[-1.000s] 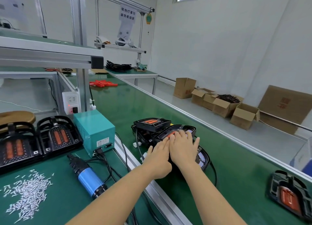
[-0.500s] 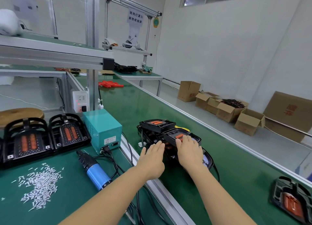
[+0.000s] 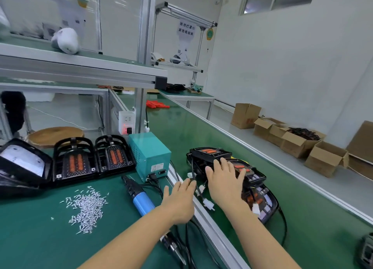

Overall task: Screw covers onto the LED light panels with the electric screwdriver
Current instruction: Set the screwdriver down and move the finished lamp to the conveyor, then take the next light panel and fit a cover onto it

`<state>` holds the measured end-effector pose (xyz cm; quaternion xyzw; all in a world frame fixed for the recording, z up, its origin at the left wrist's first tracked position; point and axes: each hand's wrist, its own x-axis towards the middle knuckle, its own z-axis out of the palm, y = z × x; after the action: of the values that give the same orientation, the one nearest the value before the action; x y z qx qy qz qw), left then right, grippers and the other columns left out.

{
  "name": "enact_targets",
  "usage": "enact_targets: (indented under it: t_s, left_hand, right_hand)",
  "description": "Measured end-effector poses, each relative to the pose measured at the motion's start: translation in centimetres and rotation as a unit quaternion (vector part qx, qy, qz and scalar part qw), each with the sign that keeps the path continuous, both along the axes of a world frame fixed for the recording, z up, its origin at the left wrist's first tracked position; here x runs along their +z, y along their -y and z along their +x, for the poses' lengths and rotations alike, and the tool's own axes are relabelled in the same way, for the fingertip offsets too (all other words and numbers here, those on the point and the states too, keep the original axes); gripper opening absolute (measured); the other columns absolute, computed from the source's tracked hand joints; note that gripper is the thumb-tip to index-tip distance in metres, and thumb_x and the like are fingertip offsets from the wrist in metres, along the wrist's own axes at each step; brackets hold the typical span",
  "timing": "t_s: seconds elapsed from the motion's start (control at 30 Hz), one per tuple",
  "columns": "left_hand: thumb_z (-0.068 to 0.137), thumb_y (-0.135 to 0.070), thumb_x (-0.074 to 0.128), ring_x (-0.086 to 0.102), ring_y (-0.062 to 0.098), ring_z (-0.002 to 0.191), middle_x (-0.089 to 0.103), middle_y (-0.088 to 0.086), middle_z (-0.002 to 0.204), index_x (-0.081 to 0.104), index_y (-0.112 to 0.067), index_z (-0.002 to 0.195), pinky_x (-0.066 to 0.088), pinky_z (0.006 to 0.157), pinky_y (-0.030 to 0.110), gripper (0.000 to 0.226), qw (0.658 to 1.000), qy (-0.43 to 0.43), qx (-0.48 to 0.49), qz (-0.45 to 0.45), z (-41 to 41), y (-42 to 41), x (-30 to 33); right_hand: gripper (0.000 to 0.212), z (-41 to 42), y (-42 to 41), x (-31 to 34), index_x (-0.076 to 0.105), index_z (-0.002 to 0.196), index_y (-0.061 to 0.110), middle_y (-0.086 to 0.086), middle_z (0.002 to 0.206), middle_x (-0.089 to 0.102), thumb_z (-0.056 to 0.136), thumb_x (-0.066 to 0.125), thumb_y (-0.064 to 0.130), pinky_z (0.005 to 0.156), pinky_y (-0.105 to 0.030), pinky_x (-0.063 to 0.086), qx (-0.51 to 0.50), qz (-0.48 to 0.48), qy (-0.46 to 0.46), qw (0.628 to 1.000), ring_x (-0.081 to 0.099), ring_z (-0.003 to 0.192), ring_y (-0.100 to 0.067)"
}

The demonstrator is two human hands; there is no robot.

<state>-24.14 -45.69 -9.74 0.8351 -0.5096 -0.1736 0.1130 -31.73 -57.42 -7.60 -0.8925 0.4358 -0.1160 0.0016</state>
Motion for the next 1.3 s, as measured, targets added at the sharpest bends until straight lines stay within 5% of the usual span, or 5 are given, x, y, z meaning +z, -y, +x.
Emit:
enact_targets:
  t_s: [0.47,0.8,1.3]
  left_hand:
    - [0.087,0.0,0.031,-0.018,0.018,0.145,-0.024,-0.005,0.157,-0.023,-0.017,0.148,-0.013,0.114,0.049,0.083,0.975,0.05,0.214,0.02,4.6,-13.8,-0.7]
    - [0.101,-0.025,0.028,-0.017,0.019,0.145,-0.02,-0.006,0.158,-0.018,-0.017,0.149,-0.01,0.114,0.051,0.067,0.947,0.069,0.313,0.03,6.8,-24.0,-2.9]
    - [0.1,-0.035,0.031,-0.014,0.019,0.146,-0.014,-0.005,0.159,-0.009,-0.025,0.152,-0.01,0.114,0.052,0.066,0.911,0.083,0.403,0.022,9.7,-32.6,-4.6]
  right_hand:
    - [0.057,7.0,-13.1,-2.9,0.006,0.157,0.025,0.005,0.165,0.003,0.105,0.01,0.047,0.118,-0.053,-0.008,0.198,0.078,-0.033,0.977,-0.001,0.151,-0.014]
    - [0.057,11.1,-23.6,-5.6,0.006,0.157,0.027,0.006,0.165,0.001,0.104,0.011,0.049,0.117,-0.052,-0.012,0.322,0.124,-0.057,0.937,-0.004,0.151,-0.012]
    - [0.058,14.1,-31.6,-7.7,0.005,0.157,0.026,0.006,0.165,-0.001,0.105,0.012,0.049,0.118,-0.049,-0.012,0.401,0.094,-0.086,0.907,-0.004,0.151,-0.014]
